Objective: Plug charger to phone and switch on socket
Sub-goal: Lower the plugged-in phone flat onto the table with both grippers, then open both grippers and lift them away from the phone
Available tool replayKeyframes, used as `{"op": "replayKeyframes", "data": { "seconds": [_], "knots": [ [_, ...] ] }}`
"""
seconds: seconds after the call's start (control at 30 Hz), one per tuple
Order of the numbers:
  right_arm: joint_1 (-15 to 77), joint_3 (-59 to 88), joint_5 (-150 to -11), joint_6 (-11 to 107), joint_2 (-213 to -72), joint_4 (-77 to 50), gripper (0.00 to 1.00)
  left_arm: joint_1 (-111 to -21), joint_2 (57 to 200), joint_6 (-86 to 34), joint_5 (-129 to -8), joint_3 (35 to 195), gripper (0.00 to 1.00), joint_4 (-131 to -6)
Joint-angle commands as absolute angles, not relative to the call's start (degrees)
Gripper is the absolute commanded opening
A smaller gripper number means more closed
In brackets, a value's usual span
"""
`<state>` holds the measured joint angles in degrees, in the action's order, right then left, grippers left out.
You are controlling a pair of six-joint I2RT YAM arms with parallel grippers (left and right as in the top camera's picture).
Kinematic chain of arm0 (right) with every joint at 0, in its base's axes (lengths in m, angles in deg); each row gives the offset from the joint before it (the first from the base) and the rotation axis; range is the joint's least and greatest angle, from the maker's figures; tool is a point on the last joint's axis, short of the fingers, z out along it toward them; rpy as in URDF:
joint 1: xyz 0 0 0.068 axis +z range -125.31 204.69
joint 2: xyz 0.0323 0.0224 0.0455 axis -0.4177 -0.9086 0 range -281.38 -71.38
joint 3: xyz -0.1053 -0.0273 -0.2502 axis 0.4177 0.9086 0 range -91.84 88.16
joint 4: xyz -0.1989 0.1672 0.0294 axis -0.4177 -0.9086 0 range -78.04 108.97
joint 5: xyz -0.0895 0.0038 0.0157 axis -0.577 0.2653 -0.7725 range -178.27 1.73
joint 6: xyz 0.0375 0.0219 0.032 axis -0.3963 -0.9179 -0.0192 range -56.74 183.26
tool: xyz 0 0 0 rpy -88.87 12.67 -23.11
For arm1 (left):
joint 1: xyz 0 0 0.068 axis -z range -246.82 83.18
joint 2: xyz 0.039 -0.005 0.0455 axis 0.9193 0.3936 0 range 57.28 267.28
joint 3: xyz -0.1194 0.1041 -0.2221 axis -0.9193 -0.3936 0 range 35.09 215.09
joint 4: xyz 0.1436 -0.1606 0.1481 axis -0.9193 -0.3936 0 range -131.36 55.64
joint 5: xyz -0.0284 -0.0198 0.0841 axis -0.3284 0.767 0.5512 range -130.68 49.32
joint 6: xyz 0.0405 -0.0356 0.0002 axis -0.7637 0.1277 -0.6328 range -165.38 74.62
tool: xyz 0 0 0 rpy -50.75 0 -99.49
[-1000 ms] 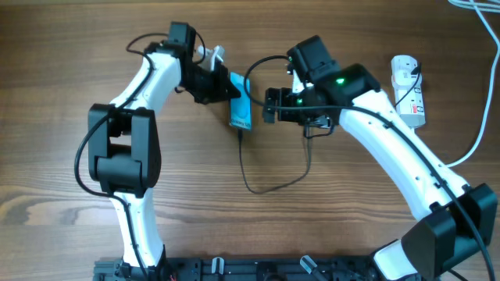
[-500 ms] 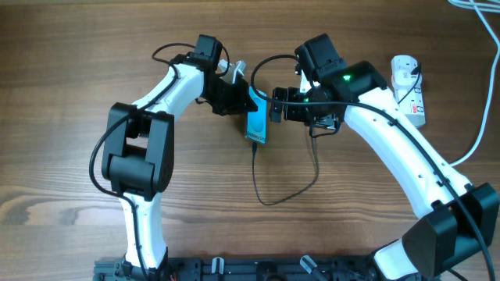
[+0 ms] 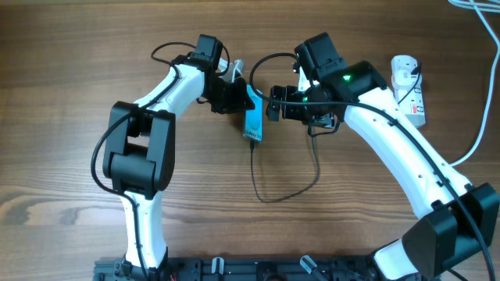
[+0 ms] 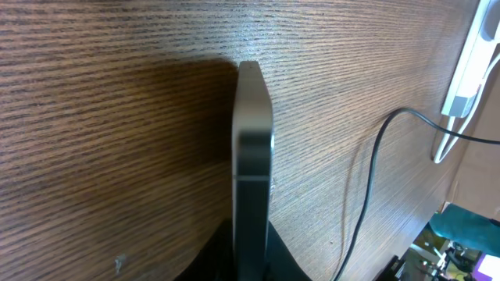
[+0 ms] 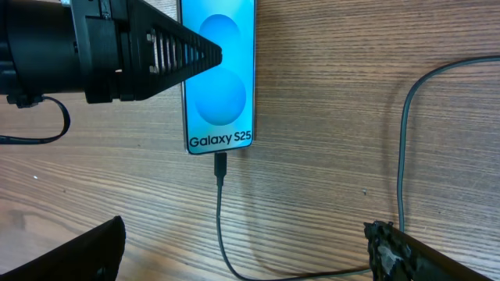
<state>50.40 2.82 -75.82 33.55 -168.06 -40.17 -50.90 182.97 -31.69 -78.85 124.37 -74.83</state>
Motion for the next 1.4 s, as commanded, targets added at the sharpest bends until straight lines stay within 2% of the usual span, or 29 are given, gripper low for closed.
{"op": "replayKeyframes", "data": {
  "seconds": [0.0, 0.1, 0.47, 0.6, 0.8, 0.9, 1.03, 1.07, 1.13, 1.2, 1.37],
  "knots": [
    [50.43, 2.41, -75.3, 33.26, -168.68, -40.06, 1.0, -50.9, 183.63, -31.45, -79.07, 124.32, 0.16, -74.61],
    [50.43, 2.41, -75.3, 33.31, -168.68, -40.08, 1.0, -50.9, 183.63, -31.43, -78.9, 124.32, 0.21, -74.61],
    [50.43, 2.43, -76.5, 33.29, -168.68, -40.48, 0.99, -50.86, 183.63, -31.43, -74.44, 124.32, 0.29, -76.34],
    [50.43, 2.43, -79.43, 33.24, -168.68, -41.76, 1.0, -50.42, 183.63, -31.43, -71.01, 124.32, 0.39, -77.04],
    [50.43, 2.43, -79.91, 33.22, -168.68, -42.66, 1.0, -49.68, 183.63, -31.41, -67.99, 124.32, 0.45, -77.74],
    [50.43, 2.43, -80.63, 33.2, -168.68, -43.01, 1.0, -49.68, 183.63, -31.38, -67.01, 124.32, 0.52, -77.87],
    [50.43, 2.41, -82.55, 33.11, -168.68, -43.82, 1.0, -49.68, 183.63, -31.38, -64.54, 124.32, 0.56, -78.74],
    [50.43, 2.43, -82.75, 33.09, -168.68, -43.8, 1.0, -49.68, 183.63, -31.38, -64.1, 124.32, 0.62, -78.96],
    [50.43, 2.43, -85.31, 33.07, -168.68, -43.75, 1.0, -49.74, 183.54, -30.71, -63.29, 124.35, 0.89, -79.59],
    [49.51, 2.43, -89.94, 31.32, -168.68, -43.67, 0.99, -50.18, 182.21, -29.44, -61.02, 124.43, 1.0, -80.64],
    [37.09, 2.43, -88.78, 30.16, -168.68, -44.74, 1.0, -51.4, 169.99, -29.46, -53.32, 126.12, 1.0, -84.86]
  ]
}}
